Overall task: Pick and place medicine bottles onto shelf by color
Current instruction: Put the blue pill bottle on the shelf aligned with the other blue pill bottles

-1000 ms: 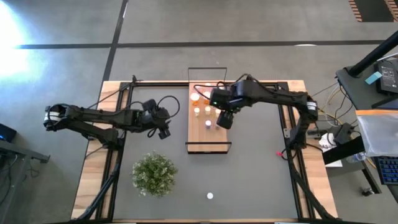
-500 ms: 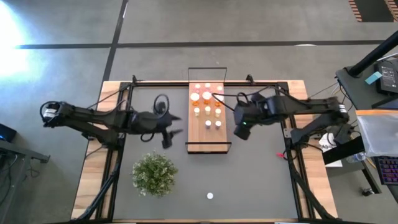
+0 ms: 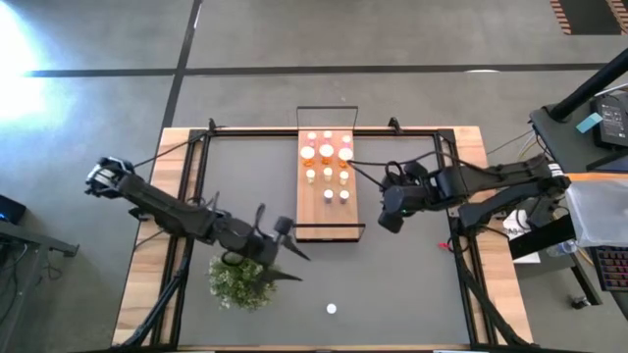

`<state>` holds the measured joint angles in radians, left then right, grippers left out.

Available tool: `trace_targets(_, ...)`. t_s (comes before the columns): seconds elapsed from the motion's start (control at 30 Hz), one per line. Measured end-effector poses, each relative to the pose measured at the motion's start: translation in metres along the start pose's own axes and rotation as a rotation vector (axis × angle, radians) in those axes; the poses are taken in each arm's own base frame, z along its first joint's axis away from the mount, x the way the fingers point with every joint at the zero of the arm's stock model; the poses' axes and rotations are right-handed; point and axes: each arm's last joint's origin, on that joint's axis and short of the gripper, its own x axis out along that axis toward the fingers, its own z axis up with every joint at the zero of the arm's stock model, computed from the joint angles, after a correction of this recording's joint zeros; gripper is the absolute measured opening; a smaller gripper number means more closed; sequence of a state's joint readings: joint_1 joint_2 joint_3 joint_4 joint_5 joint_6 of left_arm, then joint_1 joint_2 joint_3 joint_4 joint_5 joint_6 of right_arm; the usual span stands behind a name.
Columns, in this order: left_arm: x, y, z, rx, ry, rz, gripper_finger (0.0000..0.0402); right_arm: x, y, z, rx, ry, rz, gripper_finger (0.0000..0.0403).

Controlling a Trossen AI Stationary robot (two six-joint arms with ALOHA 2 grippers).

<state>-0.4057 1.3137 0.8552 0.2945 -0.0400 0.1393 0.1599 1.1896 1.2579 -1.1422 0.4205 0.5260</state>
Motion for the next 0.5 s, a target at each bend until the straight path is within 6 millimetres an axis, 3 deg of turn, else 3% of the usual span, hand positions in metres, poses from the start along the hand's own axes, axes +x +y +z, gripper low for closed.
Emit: trace_targets(0.5,0.072,-0.009,-0.037,-0.250,0.131,0.015,0.0219,0.006,0.003,-0.002,-0.001,0.000,0.013,0.0215)
